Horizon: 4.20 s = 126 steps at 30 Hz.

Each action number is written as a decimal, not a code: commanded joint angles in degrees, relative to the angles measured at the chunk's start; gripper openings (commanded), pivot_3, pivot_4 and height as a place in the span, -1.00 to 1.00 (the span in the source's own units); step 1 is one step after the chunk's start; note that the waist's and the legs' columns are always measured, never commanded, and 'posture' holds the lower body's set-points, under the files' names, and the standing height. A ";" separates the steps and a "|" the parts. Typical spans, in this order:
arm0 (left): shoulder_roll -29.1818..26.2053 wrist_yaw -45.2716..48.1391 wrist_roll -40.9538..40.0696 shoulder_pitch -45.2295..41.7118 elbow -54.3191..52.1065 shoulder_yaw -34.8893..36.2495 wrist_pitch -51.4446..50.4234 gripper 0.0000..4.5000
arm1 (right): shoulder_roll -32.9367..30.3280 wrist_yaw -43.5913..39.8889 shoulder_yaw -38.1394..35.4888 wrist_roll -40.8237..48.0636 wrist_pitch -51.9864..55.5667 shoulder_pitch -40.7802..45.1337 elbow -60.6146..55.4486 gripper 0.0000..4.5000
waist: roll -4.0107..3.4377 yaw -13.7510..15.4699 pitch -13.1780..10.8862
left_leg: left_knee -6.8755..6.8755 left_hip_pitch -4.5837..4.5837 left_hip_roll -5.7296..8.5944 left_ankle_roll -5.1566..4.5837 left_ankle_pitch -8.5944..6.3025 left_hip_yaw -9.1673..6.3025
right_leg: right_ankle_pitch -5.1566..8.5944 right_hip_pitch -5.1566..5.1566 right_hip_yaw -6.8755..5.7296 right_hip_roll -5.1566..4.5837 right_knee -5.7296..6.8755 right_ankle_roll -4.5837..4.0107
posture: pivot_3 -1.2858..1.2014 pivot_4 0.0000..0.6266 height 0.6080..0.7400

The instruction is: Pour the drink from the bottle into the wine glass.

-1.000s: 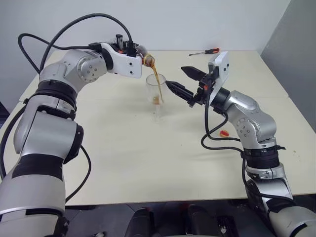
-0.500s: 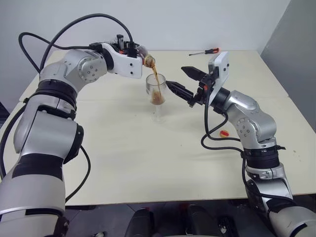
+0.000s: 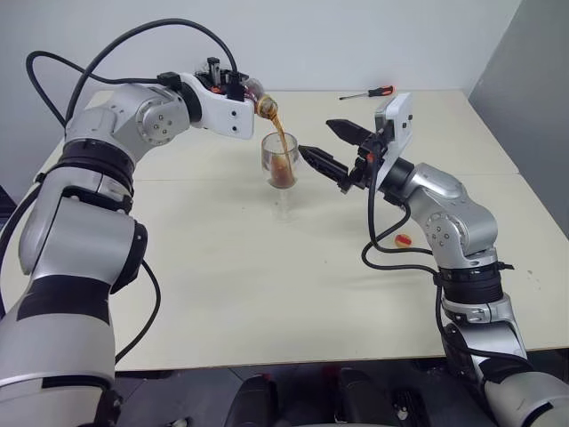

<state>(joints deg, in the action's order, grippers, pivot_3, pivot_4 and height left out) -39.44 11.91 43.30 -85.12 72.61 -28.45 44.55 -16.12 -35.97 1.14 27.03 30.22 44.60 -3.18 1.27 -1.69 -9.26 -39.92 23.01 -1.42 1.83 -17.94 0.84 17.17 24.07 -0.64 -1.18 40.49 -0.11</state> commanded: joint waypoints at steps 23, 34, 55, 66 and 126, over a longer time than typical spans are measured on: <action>-1.88 -2.59 1.15 -3.69 -0.44 -0.94 0.75 -0.55 | -0.36 -0.10 -1.20 0.02 -1.87 1.75 -0.70 1.00 | 0.00 -0.01 0.00 | 0.00 0.00 0.00 0.00 0.00 0.04 | 0.00 0.02 0.00 -0.01 0.04 0.00 | 0.03 -0.52 1.00; -2.05 -2.68 1.37 -3.79 -0.28 -0.70 0.63 -0.55 | -0.51 -0.41 -1.00 -0.01 -1.82 1.80 -0.64 1.00 | 0.00 -0.01 0.00 | 0.00 0.00 0.00 0.00 0.00 0.04 | 0.00 0.03 0.00 -0.01 0.05 0.00 | 0.03 -0.52 1.00; -1.71 -1.19 -0.10 -3.38 -0.01 0.31 0.49 -0.55 | -0.47 -0.19 -1.15 0.00 -1.86 1.82 -0.48 1.00 | 0.00 -0.01 0.00 | -0.01 0.00 0.00 0.01 0.00 0.05 | 0.00 0.04 0.00 -0.01 0.07 0.00 | 0.03 -0.52 1.00; -0.28 8.10 -10.32 1.90 -1.03 6.92 -1.16 -0.55 | -0.41 0.03 -0.96 -0.07 -1.68 1.36 -0.92 1.00 | 0.00 -0.09 0.00 | -0.02 -0.03 -0.01 0.01 0.01 0.08 | 0.00 0.05 -0.01 -0.01 0.15 0.00 | 0.03 -0.52 1.00; 13.86 2.05 -53.55 51.33 -40.50 47.02 -53.05 -0.55 | -5.46 -4.51 4.90 2.99 0.80 -20.13 -21.18 1.00 | 0.26 0.21 0.24 | -0.15 -0.18 -0.01 -0.01 -0.01 -0.31 | 0.00 -0.24 -0.03 -0.02 0.30 0.00 | 0.03 -0.52 1.00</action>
<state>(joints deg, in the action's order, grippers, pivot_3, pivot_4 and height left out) -25.12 14.34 -10.52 -34.38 31.50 18.90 -8.07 -21.65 -40.77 6.87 30.08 32.22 23.63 -23.33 1.53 -1.48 -9.01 -40.08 22.80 -1.43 1.82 -17.95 0.53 17.18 23.80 -0.67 -1.20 40.77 -0.11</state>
